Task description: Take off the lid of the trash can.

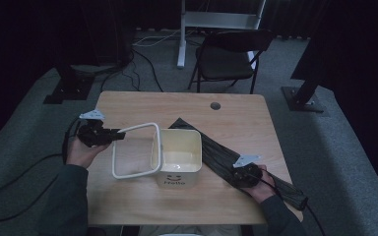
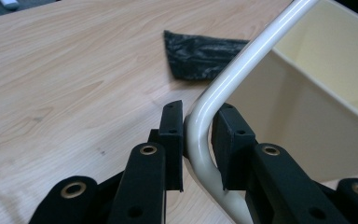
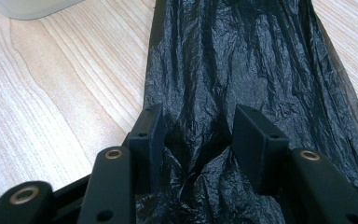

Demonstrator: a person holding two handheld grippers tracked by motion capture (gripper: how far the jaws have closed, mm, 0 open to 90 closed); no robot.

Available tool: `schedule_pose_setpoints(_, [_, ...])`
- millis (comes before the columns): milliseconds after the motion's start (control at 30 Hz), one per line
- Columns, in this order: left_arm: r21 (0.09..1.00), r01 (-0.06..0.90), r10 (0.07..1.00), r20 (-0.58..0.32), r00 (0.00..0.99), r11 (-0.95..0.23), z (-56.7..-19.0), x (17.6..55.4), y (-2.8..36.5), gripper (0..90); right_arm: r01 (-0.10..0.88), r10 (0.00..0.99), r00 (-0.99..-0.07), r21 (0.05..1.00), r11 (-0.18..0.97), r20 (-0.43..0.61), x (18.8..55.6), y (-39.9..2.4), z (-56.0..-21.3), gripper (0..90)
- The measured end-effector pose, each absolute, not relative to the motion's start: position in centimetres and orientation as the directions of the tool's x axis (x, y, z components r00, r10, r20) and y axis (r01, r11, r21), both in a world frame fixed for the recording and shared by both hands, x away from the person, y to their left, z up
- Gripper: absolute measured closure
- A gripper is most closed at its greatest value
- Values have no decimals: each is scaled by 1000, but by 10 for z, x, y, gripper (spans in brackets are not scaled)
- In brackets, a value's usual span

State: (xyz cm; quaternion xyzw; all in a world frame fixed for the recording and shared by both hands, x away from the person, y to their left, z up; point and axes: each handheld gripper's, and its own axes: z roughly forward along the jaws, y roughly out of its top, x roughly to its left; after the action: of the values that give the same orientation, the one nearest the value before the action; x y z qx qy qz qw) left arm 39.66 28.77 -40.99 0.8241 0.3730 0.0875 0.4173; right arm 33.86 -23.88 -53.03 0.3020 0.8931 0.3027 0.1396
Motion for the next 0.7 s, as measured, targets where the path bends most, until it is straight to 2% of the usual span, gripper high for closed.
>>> schedule_pose_setpoints(700, [715,570,733,-118,670,-406,-429,385,331,749,456,625,-778,626,633,-65,339,-239,-530,534])
